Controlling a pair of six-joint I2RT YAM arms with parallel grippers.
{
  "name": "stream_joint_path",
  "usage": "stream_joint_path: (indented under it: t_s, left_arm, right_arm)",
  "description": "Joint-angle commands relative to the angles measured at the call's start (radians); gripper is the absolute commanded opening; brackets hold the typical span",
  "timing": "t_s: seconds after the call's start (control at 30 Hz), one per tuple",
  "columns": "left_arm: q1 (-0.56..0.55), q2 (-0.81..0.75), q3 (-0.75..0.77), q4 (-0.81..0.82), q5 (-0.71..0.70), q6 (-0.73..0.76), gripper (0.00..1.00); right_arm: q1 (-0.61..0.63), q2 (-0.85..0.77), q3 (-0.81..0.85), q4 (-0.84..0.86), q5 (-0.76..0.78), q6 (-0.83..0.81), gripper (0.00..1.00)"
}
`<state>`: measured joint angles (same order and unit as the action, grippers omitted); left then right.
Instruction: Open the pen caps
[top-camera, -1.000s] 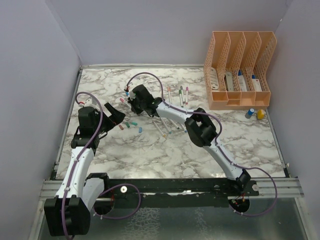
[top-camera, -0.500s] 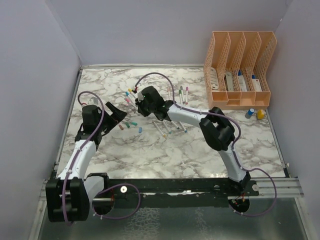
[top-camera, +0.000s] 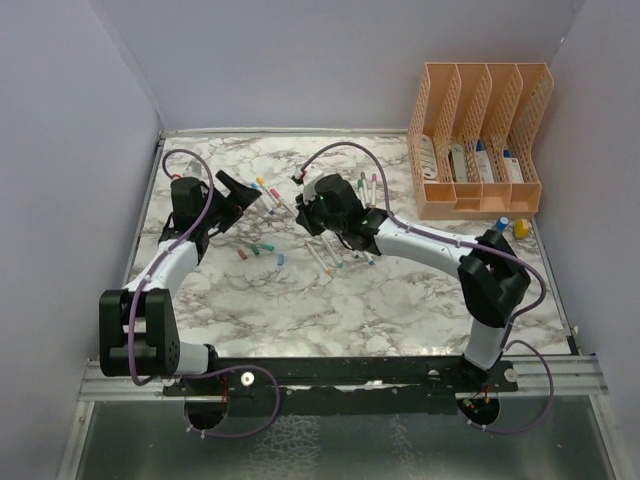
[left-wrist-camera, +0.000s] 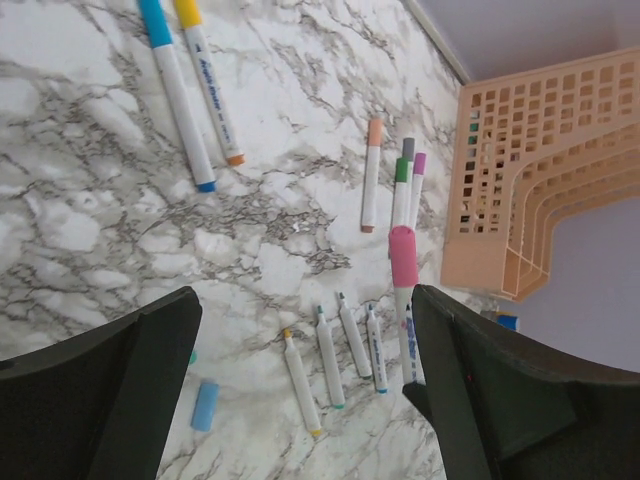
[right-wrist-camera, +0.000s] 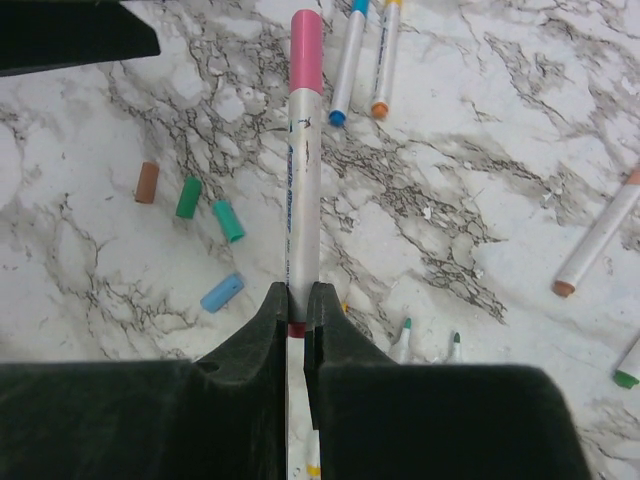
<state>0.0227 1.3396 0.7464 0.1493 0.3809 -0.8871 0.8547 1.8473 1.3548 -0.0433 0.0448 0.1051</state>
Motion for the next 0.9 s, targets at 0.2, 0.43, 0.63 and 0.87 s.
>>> stream_joint_path:
  t_s: [0.2,0.43,0.63,0.87]
  left_arm:
    - [-0.122,0.108,0.106,0.12,0.037,-0.035,0.86]
    - [-0.168,0.125,0.107,0.136,0.021,-0.042,0.84]
    - [-0.177,0.14,0.111,0.149,0.019,-0.049,0.75]
    - [-0.193,0.163,0.12,0.168,0.023,-0.06,0.62]
  right_arm:
    - [0.006,-0.126,-0.084,0.015,0.023,0.041,0.01]
    - [0.006,-0.138,-0.097,0.022,-0.005,0.052,0.01]
    - [0.007,-0.149,-0.106,0.035,-0.029,0.058,0.01]
    - [0.006,-0.154,-0.112,0.046,-0.06,0.054,0.01]
